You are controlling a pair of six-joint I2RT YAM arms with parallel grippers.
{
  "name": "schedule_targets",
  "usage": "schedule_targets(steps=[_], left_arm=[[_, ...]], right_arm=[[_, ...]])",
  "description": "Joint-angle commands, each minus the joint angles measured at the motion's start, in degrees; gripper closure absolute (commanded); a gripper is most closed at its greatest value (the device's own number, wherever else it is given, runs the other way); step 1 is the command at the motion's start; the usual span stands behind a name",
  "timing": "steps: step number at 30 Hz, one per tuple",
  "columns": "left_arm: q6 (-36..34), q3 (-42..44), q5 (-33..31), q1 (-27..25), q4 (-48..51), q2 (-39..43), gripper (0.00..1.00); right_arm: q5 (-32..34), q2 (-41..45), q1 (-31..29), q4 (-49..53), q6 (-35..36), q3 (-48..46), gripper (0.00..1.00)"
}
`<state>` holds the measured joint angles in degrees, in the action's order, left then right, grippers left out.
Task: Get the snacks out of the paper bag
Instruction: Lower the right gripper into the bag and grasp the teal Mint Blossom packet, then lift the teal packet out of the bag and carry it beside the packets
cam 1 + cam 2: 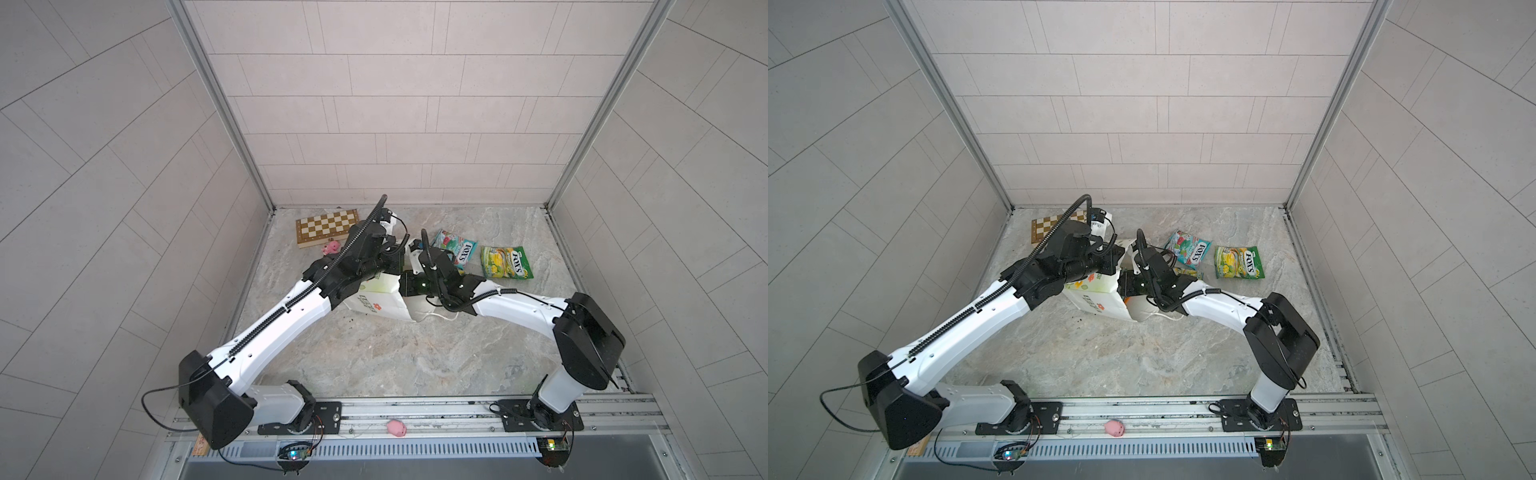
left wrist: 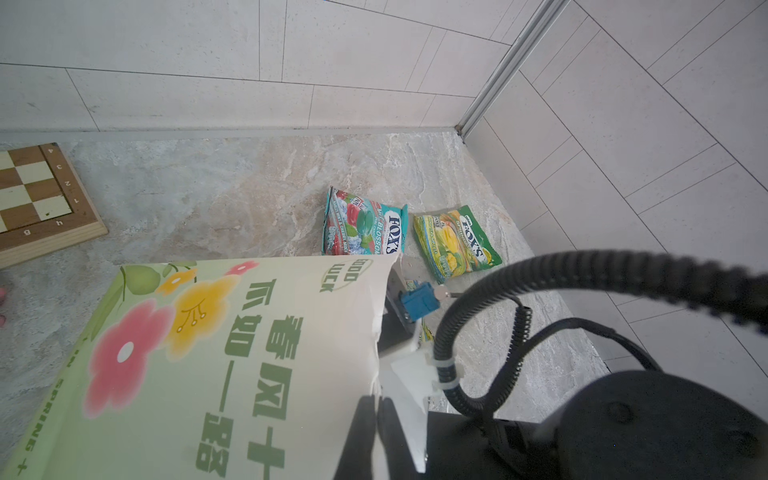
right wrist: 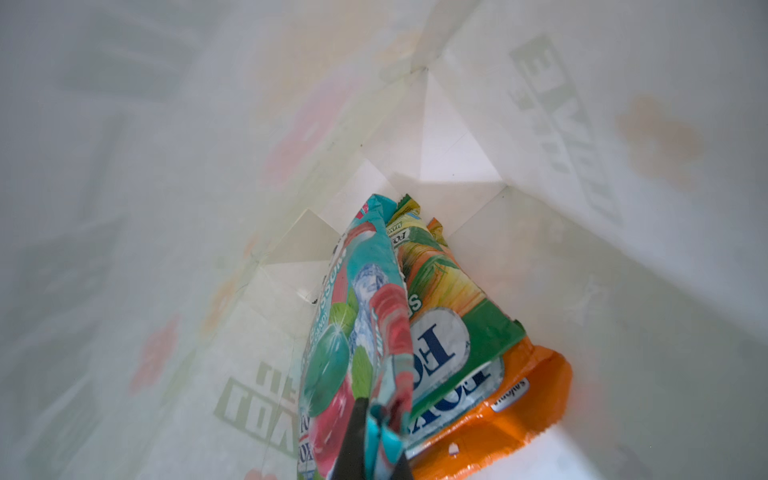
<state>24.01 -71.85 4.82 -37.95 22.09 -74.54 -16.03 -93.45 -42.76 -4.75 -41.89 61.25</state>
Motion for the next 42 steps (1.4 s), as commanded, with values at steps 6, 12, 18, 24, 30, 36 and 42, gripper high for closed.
schedule_targets(steps=[6, 12, 18, 24, 30, 36, 42], left_arm=[[-0.07, 0.41, -0.93, -0.13, 0.52, 1.66, 1.0], [-0.08, 0.48, -0.87, -0.12, 0.63, 1.59, 1.0], [-0.1, 0.34, -0.61, -0.15, 0.42, 1.17, 1.0], [0.18, 0.4, -0.44, -0.17, 0.33, 0.88, 1.0], [0.17, 0.11, -0.43, -0.17, 0.4, 0.63, 1.0], [0.07, 0.05, -0.71, -0.13, 0.6, 0.88, 1.0], [-0.02, -0.22, -0.33, -0.15, 0.77, 0.72, 1.0]], right_arm=[[-0.21, 7.2, 2.72, 2.69, 5.02, -4.33, 1.0], [-0.77, 12.51, 5.37, 5.2, 7.27, -6.84, 1.0], [-1.35, 18.44, 7.21, 9.27, 10.81, -7.03, 1.0], [-2.19, 23.99, 7.64, 12.78, 14.37, -6.06, 1.0], [-2.31, 30.39, 8.7, 17.4, 17.58, -4.66, 1.0], [-2.87, 36.0, 11.76, 21.99, 18.51, -2.83, 1.0], [-3.74, 39.05, 17.6, 28.19, 19.88, -1.08, 1.0]])
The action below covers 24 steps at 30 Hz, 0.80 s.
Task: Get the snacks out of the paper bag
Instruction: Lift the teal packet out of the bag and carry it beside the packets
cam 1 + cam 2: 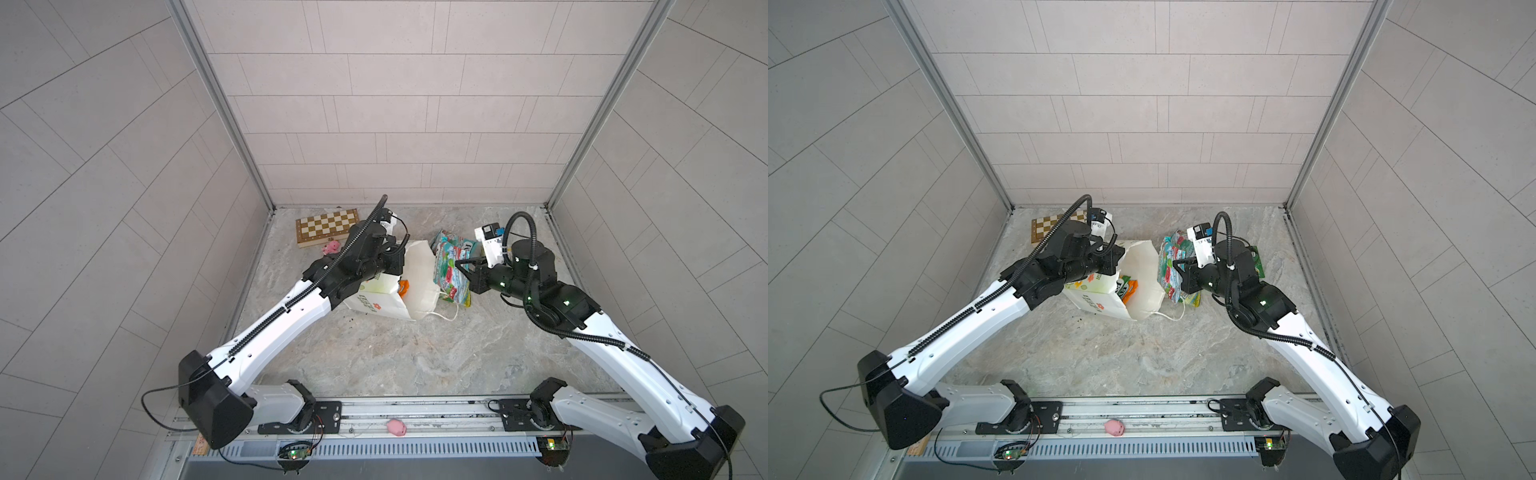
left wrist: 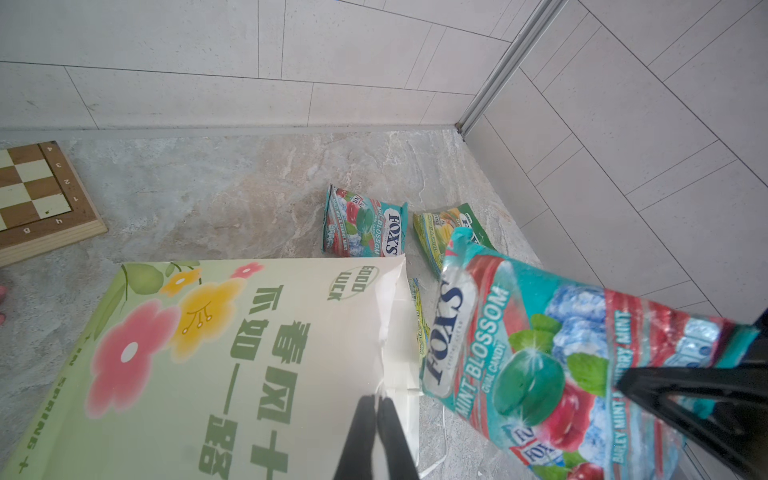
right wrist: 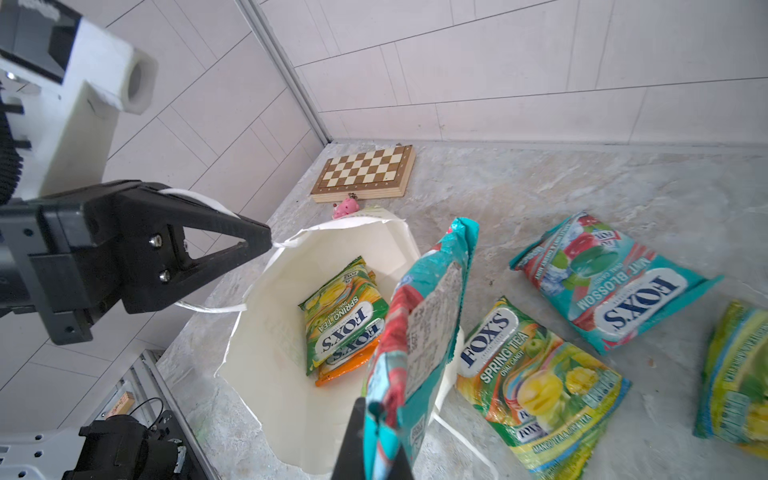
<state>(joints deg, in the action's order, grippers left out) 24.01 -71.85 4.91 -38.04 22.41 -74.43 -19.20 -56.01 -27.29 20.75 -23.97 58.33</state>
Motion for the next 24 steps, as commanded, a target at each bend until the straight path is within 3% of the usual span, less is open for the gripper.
schedule_targets(steps=[1, 12, 24], left_arm=[[-0.01, -0.22, -0.34, -0.01, 0.44, 0.61, 1.0], [-0.1, -0.49, 0.11, -0.06, 0.44, 0.96, 1.0], [-0.28, -0.76, 0.23, -0.1, 0.55, 1.08, 1.0]], right_arm=[[-0.89, 1.85, 3.59, 3.92, 2.31, 2.03, 1.0], [-4.69, 1.18, 18.64, 16.75, 7.76, 1.26, 1.0], [-5.15, -6.71, 23.06, 22.52, 12.34, 0.71, 1.0]])
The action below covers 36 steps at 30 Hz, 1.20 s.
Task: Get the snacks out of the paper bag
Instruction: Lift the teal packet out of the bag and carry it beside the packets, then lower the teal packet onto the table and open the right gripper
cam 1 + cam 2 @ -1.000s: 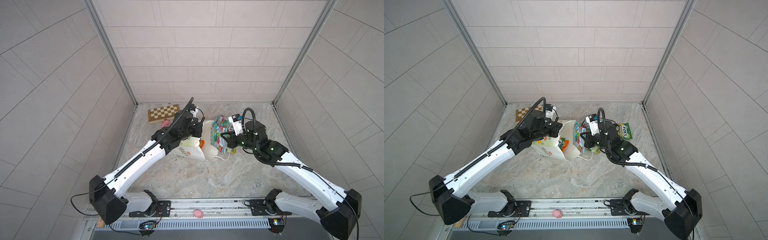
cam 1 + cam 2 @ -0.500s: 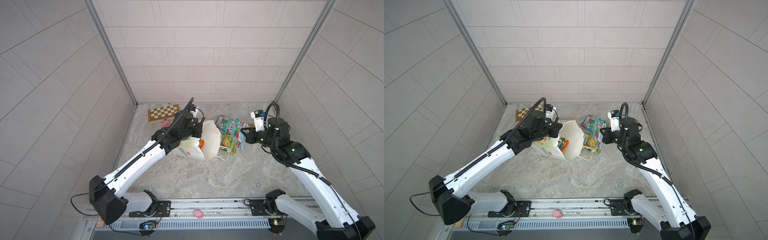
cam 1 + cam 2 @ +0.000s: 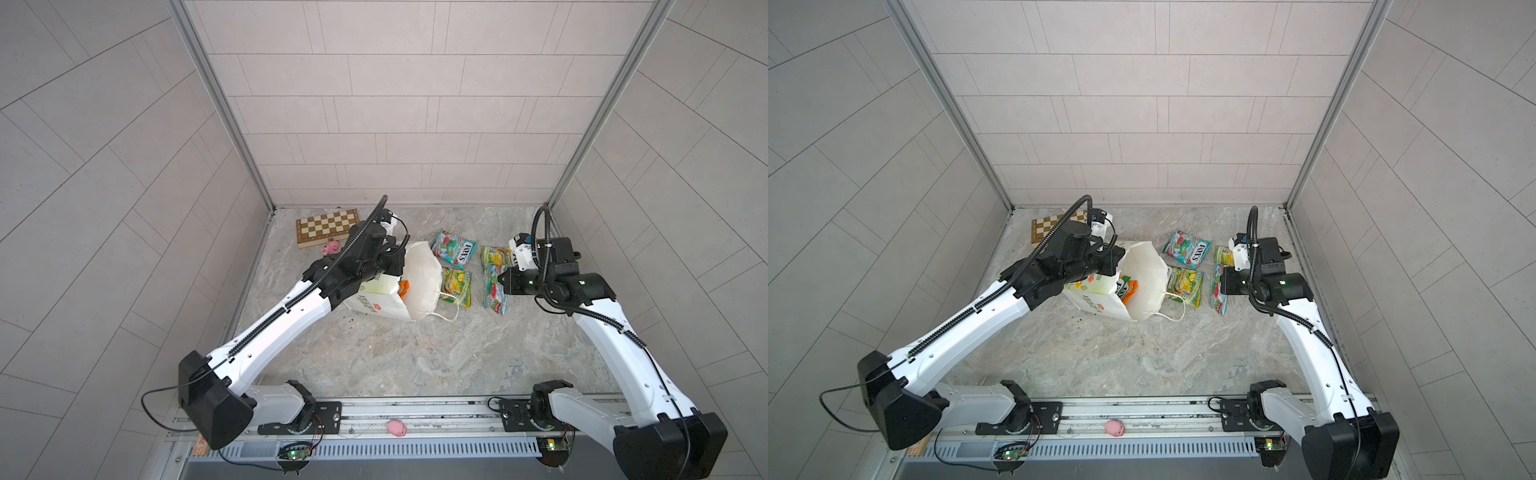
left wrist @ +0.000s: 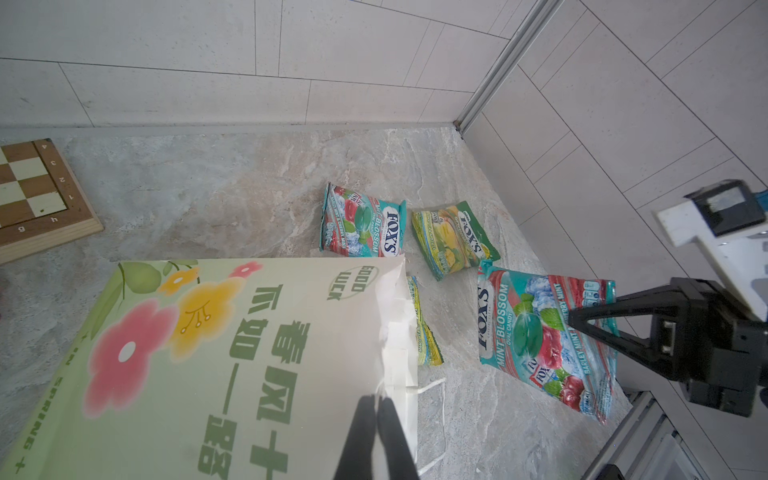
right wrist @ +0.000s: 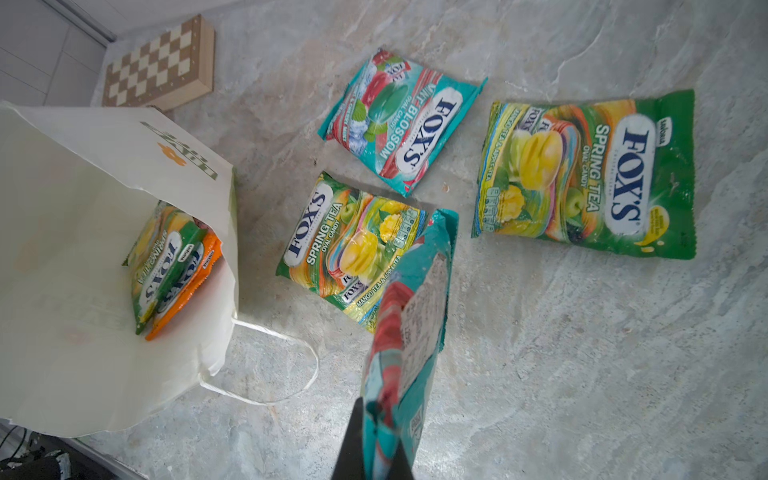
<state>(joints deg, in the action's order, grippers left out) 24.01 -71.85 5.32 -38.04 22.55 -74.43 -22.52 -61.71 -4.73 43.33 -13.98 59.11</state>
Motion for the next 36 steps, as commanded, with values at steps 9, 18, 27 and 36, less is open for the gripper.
schedule_targets(steps=[9, 18, 27, 36], left_arm=[[-0.54, -0.39, -0.26, -0.09, 0.49, 1.44, 1.0], [-0.85, -0.49, -0.59, -0.03, 0.56, 1.23, 1.0], [-0.63, -0.83, -0.13, -0.01, 0.15, 0.43, 1.0], [-0.54, -0.62, -0.31, 0.03, 0.04, 0.52, 1.0]], right_arm=[[-7.86, -8.5, 2.35, -4.84, 0.61, -2.5, 1.0], [5.35, -11.3, 2.61, -3.27, 3.46, -2.93, 1.0], [17.17, -13.64, 2.56, -4.89, 6.3, -2.6, 0.92], [23.52, -19.59, 2.67, -6.13, 7.09, -0.29, 0.8]])
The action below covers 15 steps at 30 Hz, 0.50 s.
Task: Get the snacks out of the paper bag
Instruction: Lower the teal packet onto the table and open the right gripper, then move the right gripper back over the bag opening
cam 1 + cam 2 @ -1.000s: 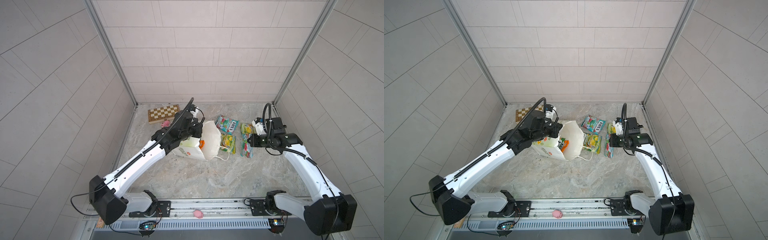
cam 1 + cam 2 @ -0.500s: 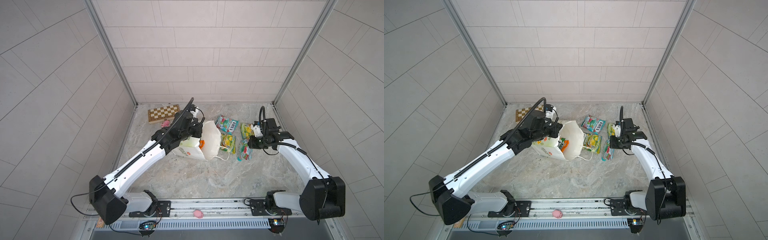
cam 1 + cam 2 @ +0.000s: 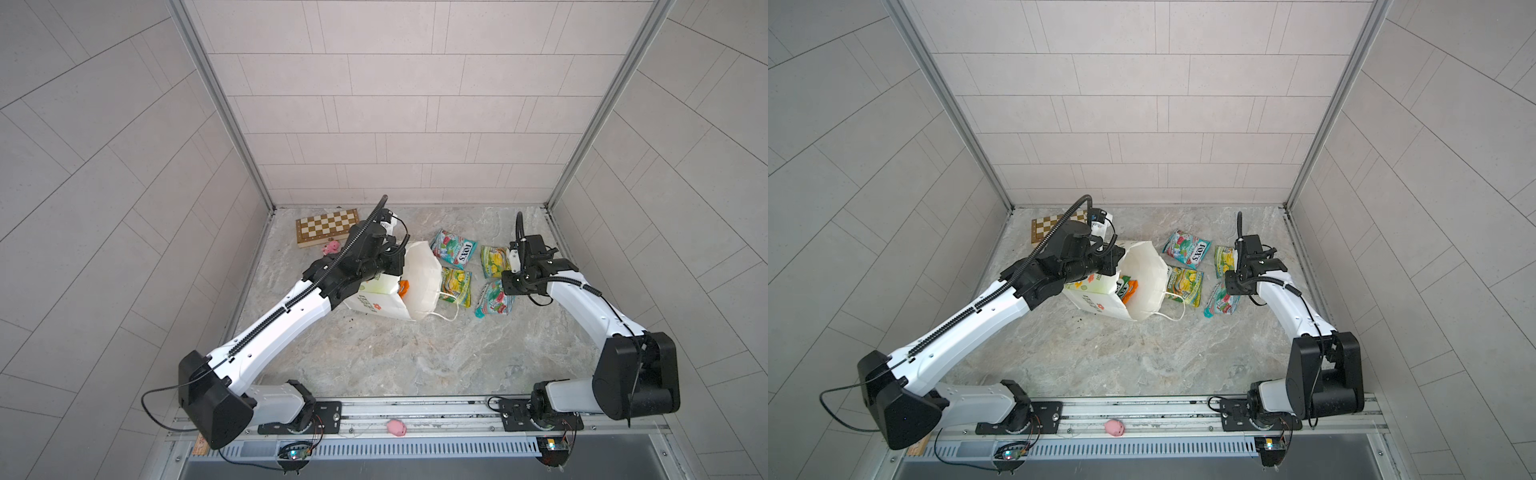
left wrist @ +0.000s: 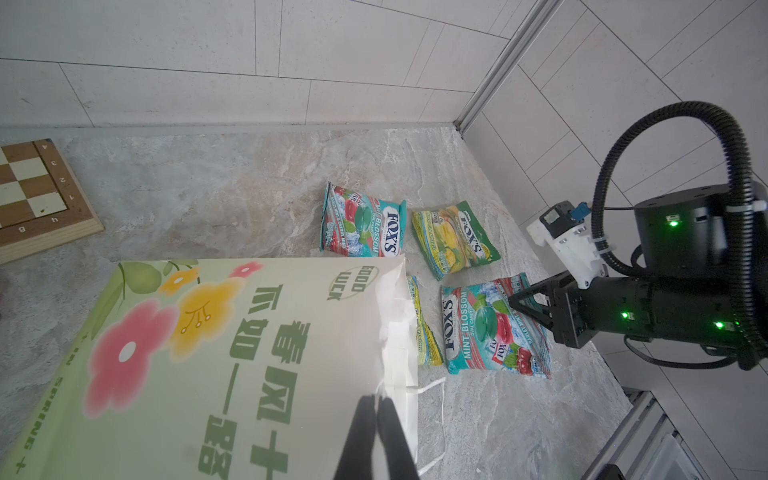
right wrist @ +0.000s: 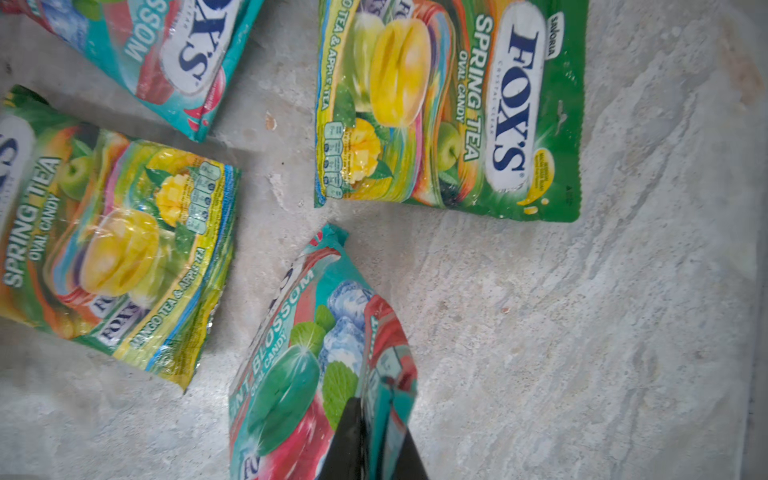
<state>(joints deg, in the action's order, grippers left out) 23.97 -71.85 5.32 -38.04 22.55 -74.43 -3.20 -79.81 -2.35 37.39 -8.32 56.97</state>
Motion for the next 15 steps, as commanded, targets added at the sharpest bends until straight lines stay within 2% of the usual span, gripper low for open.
schedule_targets(steps=[1, 4, 11, 15], left_arm=[[-0.38, -0.65, -0.31, -0.04, 0.04, 0.56, 1.0], [-0.33, -0.51, -0.33, -0.04, 0.0, 0.53, 1.0], [-0.29, -0.48, -0.31, 0.0, 0.04, 0.61, 1.0], [-0.28, -0.64, -0.18, -0.02, -0.05, 0.52, 1.0]], right_arm=[[4.91, -2.19, 0.35, -0.04, 1.62, 2.24, 0.8], [7.02, -4.11, 0.5, -0.04, 1.89, 3.42, 0.76], [11.72, -8.44, 1.13, -0.21, 2.25, 6.38, 0.56], [14.53, -8.48, 1.14, 0.25, 1.52, 7.76, 0.49]])
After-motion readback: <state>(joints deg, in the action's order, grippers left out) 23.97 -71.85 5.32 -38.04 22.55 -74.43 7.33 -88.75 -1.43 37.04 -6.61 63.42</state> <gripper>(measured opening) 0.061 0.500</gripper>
